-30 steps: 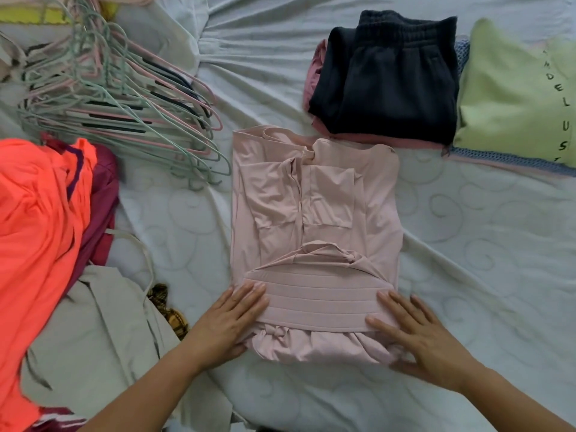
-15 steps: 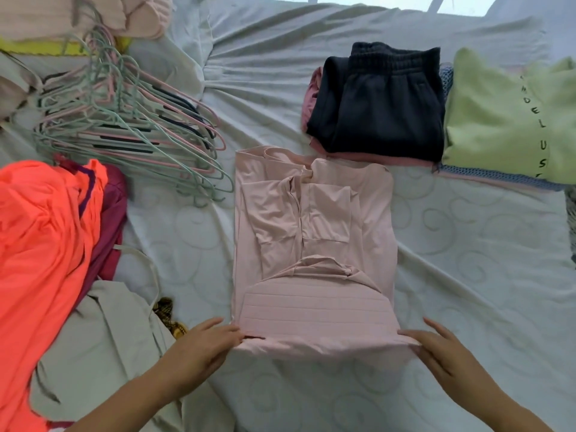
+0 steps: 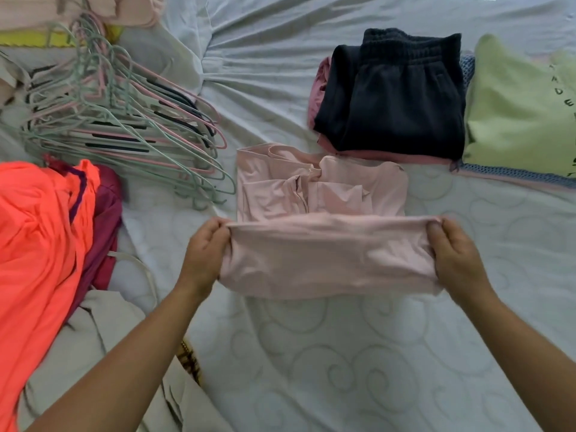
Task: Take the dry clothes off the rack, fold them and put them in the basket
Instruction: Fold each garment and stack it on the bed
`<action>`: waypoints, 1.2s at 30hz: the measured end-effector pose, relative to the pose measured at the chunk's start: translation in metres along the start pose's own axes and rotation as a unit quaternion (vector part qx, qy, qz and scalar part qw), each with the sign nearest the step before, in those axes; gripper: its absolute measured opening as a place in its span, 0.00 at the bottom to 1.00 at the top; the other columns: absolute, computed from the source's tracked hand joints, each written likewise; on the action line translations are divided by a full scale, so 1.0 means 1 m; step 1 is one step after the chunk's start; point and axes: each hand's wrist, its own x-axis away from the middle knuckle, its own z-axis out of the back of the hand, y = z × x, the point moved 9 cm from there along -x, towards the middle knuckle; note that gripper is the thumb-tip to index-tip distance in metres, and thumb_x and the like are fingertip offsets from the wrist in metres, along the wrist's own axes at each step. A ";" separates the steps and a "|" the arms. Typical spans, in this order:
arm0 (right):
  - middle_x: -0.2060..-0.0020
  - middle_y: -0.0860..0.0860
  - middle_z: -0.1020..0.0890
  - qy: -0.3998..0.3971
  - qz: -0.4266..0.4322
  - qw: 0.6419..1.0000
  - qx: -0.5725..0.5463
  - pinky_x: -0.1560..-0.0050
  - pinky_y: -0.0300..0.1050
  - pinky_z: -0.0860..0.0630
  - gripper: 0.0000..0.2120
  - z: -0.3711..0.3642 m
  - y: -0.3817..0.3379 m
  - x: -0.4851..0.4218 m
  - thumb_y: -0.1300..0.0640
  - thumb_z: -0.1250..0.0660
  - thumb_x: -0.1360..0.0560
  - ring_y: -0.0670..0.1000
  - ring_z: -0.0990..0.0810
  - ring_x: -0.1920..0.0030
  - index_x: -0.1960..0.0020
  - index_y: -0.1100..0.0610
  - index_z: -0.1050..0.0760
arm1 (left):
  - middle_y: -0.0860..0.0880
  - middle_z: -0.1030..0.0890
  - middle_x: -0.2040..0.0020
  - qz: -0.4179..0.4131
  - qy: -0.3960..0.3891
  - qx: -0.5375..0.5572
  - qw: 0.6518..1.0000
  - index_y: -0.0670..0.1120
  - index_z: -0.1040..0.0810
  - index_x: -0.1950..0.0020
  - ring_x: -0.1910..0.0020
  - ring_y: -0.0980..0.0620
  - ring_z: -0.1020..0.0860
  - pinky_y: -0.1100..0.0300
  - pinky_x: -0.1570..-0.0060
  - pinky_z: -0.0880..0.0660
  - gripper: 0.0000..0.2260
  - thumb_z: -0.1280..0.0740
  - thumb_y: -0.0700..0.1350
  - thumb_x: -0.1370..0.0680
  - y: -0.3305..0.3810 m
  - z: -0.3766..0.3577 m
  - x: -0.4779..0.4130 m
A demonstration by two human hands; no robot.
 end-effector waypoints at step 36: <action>0.49 0.59 0.21 0.015 -0.283 0.958 -0.045 0.54 0.46 0.32 0.27 -0.024 0.061 -0.001 0.43 0.29 0.30 0.56 0.25 0.52 0.42 0.63 0.24 | 0.46 0.19 0.48 0.297 -0.089 0.048 0.949 0.46 0.22 0.48 0.51 0.50 0.21 0.58 0.49 0.27 0.19 0.26 0.54 0.34 -0.063 -0.077 -0.001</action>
